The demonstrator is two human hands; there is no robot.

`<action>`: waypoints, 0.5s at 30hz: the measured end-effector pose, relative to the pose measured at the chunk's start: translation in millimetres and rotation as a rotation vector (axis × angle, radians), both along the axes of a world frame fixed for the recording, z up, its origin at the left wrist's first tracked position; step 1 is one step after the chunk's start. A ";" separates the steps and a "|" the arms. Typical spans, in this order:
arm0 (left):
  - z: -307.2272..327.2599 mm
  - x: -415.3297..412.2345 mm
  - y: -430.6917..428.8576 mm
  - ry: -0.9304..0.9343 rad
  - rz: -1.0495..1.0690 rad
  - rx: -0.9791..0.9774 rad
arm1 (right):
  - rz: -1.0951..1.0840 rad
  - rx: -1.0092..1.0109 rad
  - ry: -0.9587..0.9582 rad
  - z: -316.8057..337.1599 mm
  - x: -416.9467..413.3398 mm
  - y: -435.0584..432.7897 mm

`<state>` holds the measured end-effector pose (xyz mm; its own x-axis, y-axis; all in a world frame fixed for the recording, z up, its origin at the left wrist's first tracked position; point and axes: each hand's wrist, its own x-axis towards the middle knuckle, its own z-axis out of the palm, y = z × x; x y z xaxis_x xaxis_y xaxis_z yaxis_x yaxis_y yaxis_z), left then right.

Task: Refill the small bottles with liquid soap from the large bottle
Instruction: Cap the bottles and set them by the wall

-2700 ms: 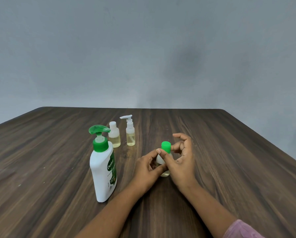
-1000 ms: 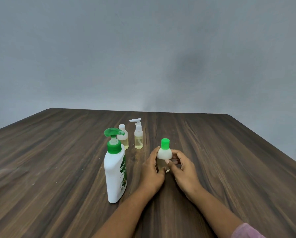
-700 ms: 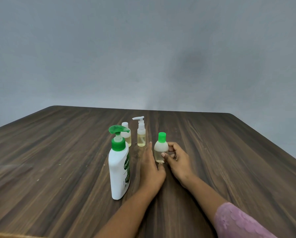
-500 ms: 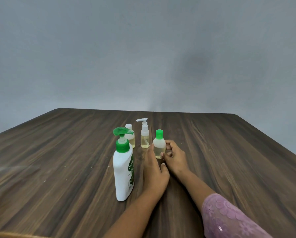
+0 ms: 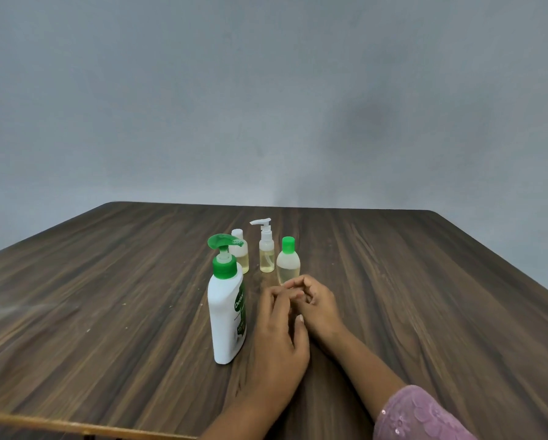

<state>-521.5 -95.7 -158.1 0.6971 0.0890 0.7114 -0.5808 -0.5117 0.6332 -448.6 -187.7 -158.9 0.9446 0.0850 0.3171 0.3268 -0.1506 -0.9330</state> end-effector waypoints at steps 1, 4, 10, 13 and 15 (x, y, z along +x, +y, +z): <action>1.9 -9.5 4.0 -0.086 0.033 0.018 | 0.054 0.046 0.010 0.4 -5.1 2.2; 7.6 -34.3 20.6 -0.289 0.341 0.014 | 0.159 0.077 0.013 -1.7 -15.3 10.2; -2.3 -30.3 63.6 0.124 0.457 -0.297 | 0.361 0.019 0.074 -2.0 -29.2 28.6; -2.7 -25.8 69.0 0.229 0.292 -0.406 | 0.387 0.011 0.102 -1.5 -33.0 37.8; -3.1 -24.8 69.7 0.240 0.240 -0.401 | 0.381 0.008 0.116 -1.5 -34.3 39.4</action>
